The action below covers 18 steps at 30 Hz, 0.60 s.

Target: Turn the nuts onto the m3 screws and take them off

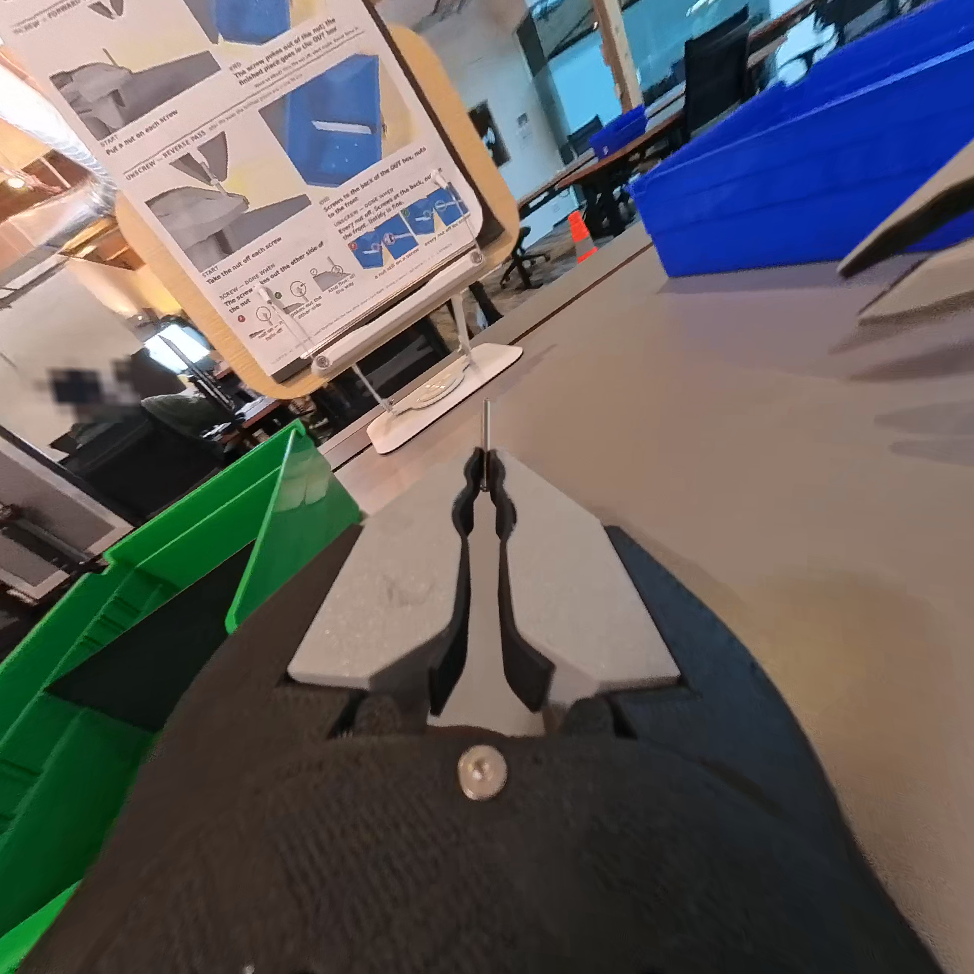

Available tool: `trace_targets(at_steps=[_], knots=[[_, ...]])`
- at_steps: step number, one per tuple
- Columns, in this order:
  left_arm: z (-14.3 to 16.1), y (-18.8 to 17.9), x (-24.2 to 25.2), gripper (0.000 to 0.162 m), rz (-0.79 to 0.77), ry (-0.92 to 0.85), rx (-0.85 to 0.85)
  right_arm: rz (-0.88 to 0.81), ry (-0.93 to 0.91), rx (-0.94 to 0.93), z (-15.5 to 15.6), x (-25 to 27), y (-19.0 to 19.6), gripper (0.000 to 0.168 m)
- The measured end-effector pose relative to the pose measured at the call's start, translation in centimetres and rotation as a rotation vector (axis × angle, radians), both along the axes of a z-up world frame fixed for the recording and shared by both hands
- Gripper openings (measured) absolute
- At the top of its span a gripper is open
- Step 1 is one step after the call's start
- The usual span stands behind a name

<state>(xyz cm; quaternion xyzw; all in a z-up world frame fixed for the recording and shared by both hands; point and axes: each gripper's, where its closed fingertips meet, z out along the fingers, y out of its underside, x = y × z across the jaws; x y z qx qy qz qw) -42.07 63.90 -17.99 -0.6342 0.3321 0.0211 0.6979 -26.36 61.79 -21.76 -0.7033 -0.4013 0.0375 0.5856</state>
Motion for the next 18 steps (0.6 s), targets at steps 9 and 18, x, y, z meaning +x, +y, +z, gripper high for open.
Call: trace_targets(at_steps=[9,18], knots=[[-2.2,1.9,-0.8,0.000,0.083,0.059,-0.157,-0.059,0.052,-0.196,-1.7,1.0,1.6,0.037],[-0.9,1.7,-1.9,0.000,-0.002,-0.206,-0.240,-0.108,0.002,-0.202,-2.4,1.3,2.1,0.047]])
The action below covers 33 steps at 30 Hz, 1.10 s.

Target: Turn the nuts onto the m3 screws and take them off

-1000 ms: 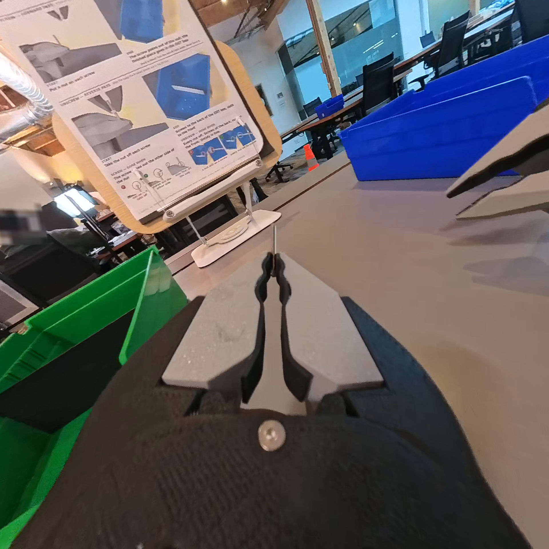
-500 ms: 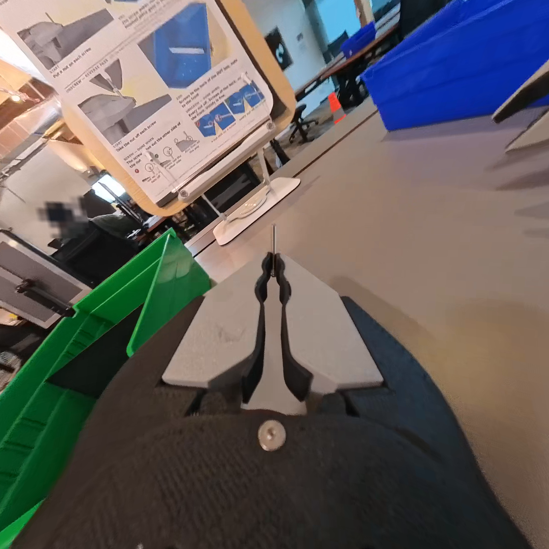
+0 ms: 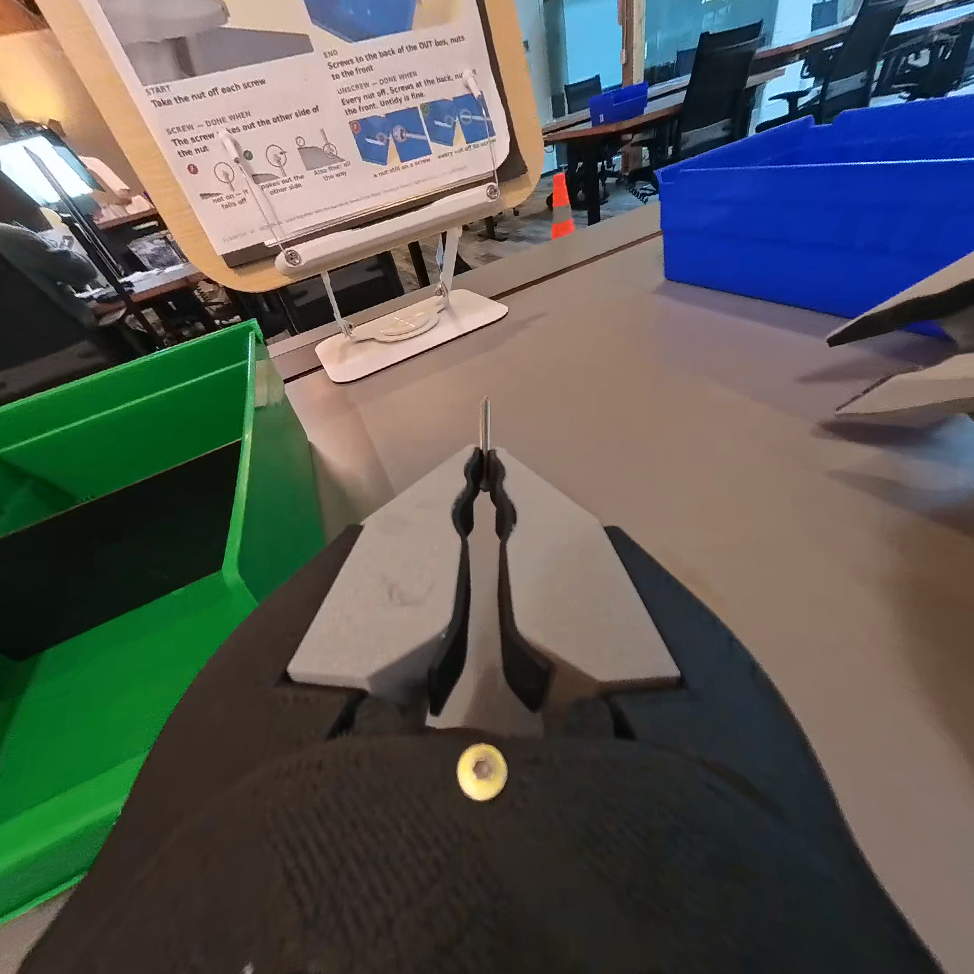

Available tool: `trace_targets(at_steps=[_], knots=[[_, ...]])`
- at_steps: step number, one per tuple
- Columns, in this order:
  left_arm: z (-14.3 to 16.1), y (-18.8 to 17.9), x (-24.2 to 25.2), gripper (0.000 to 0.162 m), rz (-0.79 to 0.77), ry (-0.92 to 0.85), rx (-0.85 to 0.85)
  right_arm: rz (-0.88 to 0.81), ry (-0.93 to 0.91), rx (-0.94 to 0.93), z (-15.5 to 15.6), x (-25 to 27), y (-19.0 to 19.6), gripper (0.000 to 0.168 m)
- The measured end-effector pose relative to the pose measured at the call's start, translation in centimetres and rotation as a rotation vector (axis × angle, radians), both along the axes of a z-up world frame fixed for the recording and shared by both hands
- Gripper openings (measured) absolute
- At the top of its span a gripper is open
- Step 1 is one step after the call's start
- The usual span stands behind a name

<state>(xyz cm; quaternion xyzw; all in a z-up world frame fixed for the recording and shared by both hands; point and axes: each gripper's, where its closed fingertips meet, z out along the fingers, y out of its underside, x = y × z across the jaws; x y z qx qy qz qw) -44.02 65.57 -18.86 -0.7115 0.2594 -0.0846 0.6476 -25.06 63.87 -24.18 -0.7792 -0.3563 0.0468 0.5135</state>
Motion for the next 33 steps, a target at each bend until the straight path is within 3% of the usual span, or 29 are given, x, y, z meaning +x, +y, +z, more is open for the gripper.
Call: trace_targets(at_steps=[17,24,33], knots=[[0.3,-0.6,0.1,0.004,-0.024,-0.051,-0.005,-0.121,-0.005,-0.032,-0.5,1.6,0.9,0.068],[0.3,-0.6,0.1,0.010,-0.034,-0.063,-0.010,-0.099,-0.004,-0.159,-2.0,1.4,1.0,0.076],[0.3,-0.6,0.1,0.008,-0.033,-0.067,-0.011,-0.106,-0.036,-0.165,-2.4,1.4,1.1,0.076]])
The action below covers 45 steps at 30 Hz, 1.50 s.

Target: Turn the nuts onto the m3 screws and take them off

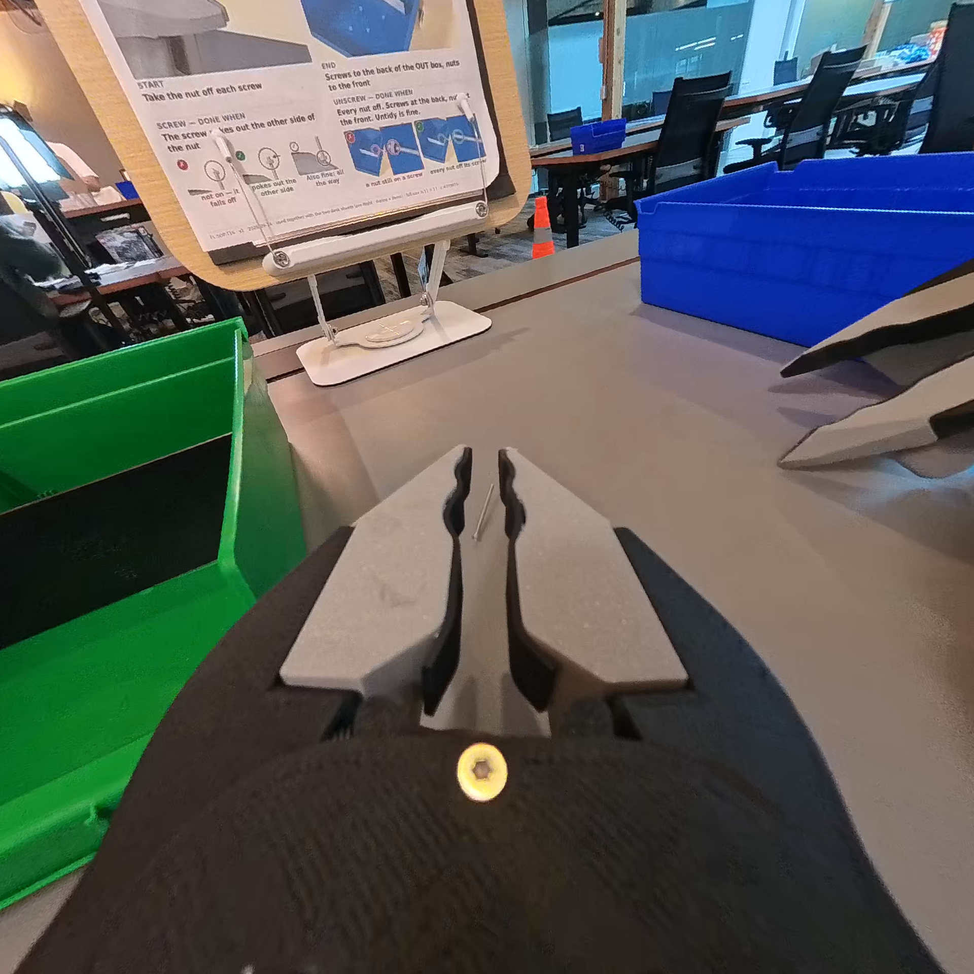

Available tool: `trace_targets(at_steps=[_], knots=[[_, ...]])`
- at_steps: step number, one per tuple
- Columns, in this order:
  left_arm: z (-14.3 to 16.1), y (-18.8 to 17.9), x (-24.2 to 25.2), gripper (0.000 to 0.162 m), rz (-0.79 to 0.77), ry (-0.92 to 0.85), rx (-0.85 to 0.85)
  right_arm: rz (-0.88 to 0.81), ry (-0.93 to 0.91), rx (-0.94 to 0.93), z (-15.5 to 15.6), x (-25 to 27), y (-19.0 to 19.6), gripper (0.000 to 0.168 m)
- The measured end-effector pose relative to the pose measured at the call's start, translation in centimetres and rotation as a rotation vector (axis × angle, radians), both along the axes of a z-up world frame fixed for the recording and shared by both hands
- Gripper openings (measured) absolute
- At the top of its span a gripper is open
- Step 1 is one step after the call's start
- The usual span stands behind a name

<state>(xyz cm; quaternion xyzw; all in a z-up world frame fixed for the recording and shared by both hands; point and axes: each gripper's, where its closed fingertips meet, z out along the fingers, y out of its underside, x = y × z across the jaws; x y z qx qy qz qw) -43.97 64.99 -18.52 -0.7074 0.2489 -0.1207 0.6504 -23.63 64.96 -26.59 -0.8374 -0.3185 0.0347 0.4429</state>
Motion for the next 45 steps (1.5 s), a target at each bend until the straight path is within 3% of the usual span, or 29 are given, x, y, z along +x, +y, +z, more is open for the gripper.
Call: trace_targets(at_steps=[18,32,45], knots=[[-0.1,0.6,-0.8,0.018,0.064,-0.009,-0.016,0.002,-0.027,0.014,-0.1,-0.1,0.0,0.076],[-2.2,2.2,-1.2,0.057,0.157,0.087,-0.128,0.051,0.006,-0.033,-0.4,-0.7,-0.3,0.066],[-3.7,2.5,-1.5,0.063,0.217,0.153,-0.207,0.047,0.009,-0.034,-0.4,-0.6,-0.2,0.069]])
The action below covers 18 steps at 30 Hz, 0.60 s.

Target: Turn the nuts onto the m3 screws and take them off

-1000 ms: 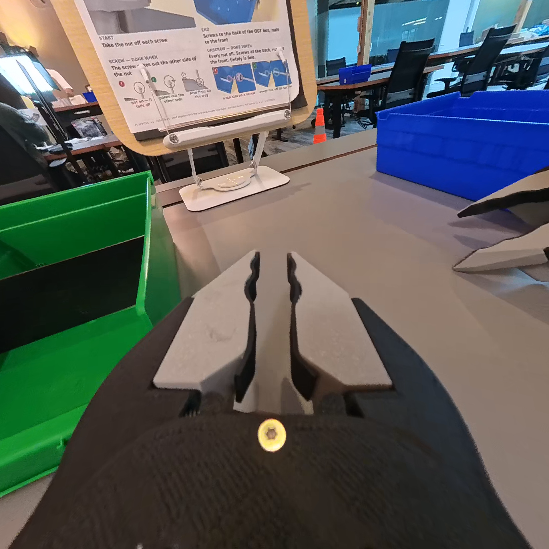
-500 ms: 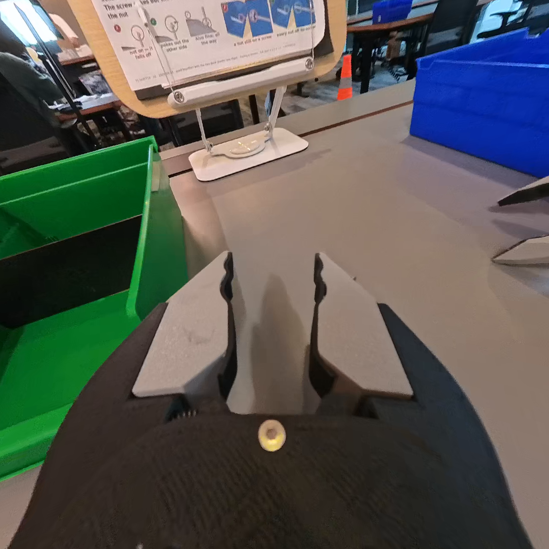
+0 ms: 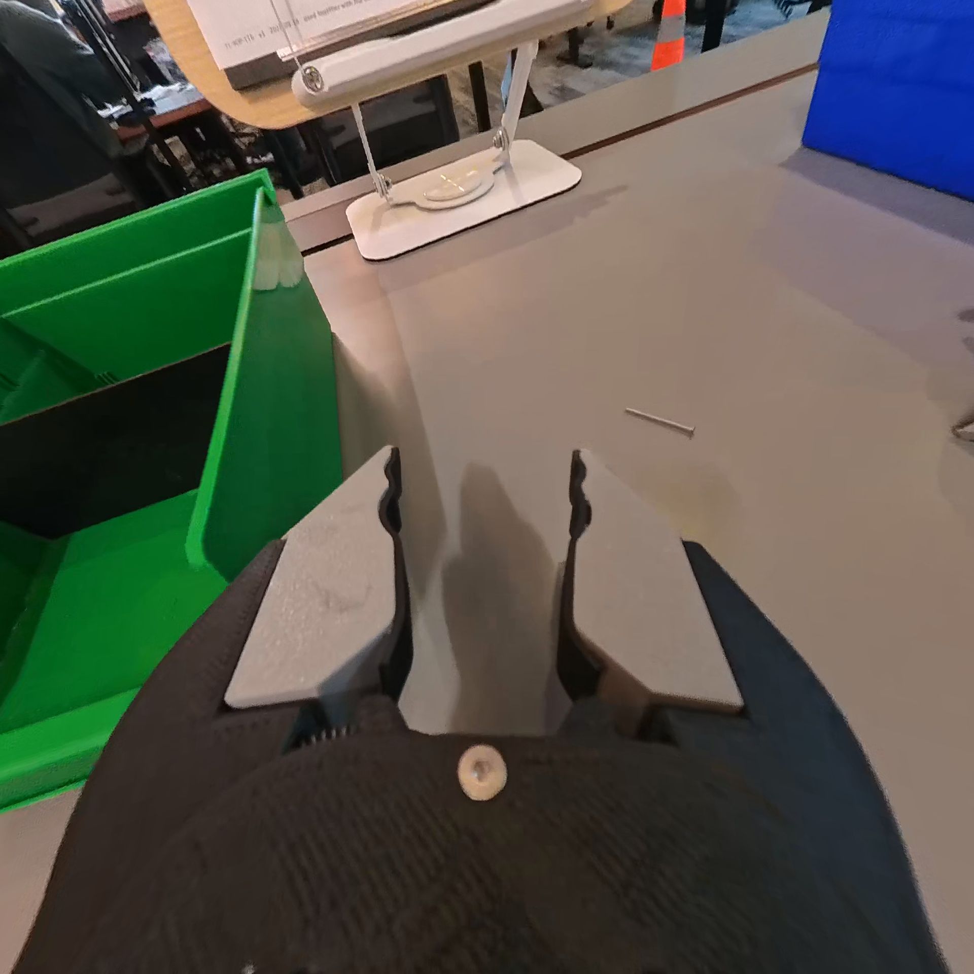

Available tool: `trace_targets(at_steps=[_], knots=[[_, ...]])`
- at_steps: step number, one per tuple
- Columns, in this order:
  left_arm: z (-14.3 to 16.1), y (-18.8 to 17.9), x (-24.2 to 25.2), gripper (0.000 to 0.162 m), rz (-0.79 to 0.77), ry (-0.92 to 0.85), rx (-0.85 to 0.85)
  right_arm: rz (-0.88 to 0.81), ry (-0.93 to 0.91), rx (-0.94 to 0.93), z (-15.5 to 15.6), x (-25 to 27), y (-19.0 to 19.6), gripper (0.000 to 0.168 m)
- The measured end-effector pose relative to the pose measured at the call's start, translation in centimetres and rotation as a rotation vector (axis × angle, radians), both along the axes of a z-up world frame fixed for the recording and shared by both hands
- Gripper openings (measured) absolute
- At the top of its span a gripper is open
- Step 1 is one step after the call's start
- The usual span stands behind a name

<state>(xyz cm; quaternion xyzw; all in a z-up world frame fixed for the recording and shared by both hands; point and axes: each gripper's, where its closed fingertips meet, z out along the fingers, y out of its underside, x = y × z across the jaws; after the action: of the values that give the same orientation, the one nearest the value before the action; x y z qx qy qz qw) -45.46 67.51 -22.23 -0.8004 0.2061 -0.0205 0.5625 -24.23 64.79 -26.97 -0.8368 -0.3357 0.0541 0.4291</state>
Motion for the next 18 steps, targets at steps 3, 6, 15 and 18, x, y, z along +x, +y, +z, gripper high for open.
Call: trace_targets(at_steps=[3,6,15,18], knots=[[-0.3,-0.1,0.0,0.064,0.010,0.013,-0.017,0.000,0.000,0.000,0.0,0.0,0.0,0.069],[-0.3,-0.2,-0.1,0.064,0.011,-0.009,-0.028,0.001,0.001,-0.001,0.0,0.0,0.0,0.069],[-0.9,-0.2,0.1,0.064,0.009,0.005,-0.063,0.001,-0.011,0.015,0.1,0.0,0.1,0.070],[-1.2,-0.2,0.1,0.068,0.008,0.007,-0.083,-0.004,-0.032,0.041,0.2,0.0,0.1,0.071]])
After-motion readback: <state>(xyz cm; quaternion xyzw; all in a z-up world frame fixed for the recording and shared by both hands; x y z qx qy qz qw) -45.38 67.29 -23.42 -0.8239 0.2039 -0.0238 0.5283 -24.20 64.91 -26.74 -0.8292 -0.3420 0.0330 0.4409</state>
